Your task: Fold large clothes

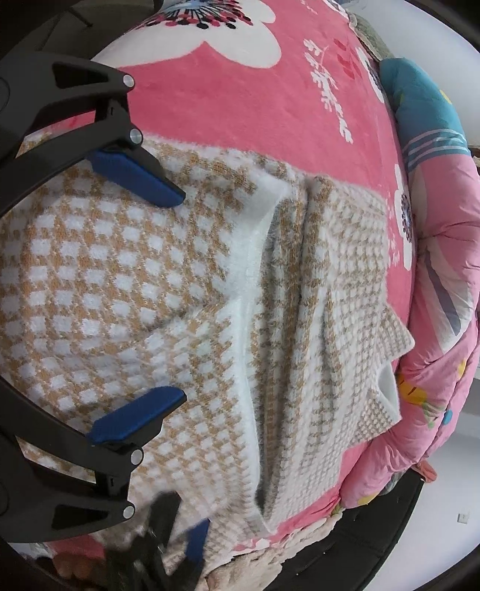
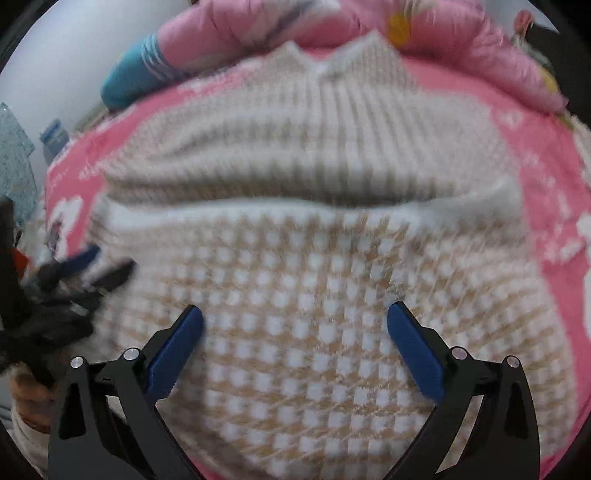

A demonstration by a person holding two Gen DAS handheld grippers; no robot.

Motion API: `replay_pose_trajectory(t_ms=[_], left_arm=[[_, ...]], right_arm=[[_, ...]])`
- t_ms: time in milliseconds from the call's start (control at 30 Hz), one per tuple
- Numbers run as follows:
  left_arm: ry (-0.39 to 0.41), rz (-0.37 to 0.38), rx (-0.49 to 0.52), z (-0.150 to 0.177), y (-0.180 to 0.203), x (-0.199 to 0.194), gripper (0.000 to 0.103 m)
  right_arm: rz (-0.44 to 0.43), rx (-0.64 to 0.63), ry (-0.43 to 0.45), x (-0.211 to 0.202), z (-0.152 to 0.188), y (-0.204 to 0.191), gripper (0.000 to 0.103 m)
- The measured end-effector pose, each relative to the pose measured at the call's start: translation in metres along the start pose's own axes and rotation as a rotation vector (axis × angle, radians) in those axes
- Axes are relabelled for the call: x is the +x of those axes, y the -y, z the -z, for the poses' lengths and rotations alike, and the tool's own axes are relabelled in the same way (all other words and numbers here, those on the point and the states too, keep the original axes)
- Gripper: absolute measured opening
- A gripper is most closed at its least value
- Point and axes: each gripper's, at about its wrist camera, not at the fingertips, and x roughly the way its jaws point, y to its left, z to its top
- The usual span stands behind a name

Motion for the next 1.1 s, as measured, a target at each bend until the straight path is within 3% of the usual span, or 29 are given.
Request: replay_pose_trajectory(t_ms=[200,333,533,633,1100], left_arm=[[-0.024,-0.006,-0.002,-0.004,0.000,0.001,0.095],[-0.019,-0.029,-0.003,-0.003,0.003,0.003,0.095],[-0.028,-0.042,-0.005,-0.004,0.005,0.004,0.095],[-0.029,-0.055,0.001,-0.005,0.008,0.005,0.095],[-0.029,-0.061,-0.003,-0.005,0.010,0.005,0.095]], right_arm=[[0.027,0.003,0.101,-0.038,-0.013,0.000,0.097],[0.125,-0.008,0.151,-0.056,-0.010,0.010,0.097],[0.132,0.050,0.030,-0.007,0.001,0.042,0.097],[0.083,0.081,0.032,-0.007,-0.001,0.051,0.097],[0.048,0.085,0.038,-0.008,0.004,0.056,0.098]])
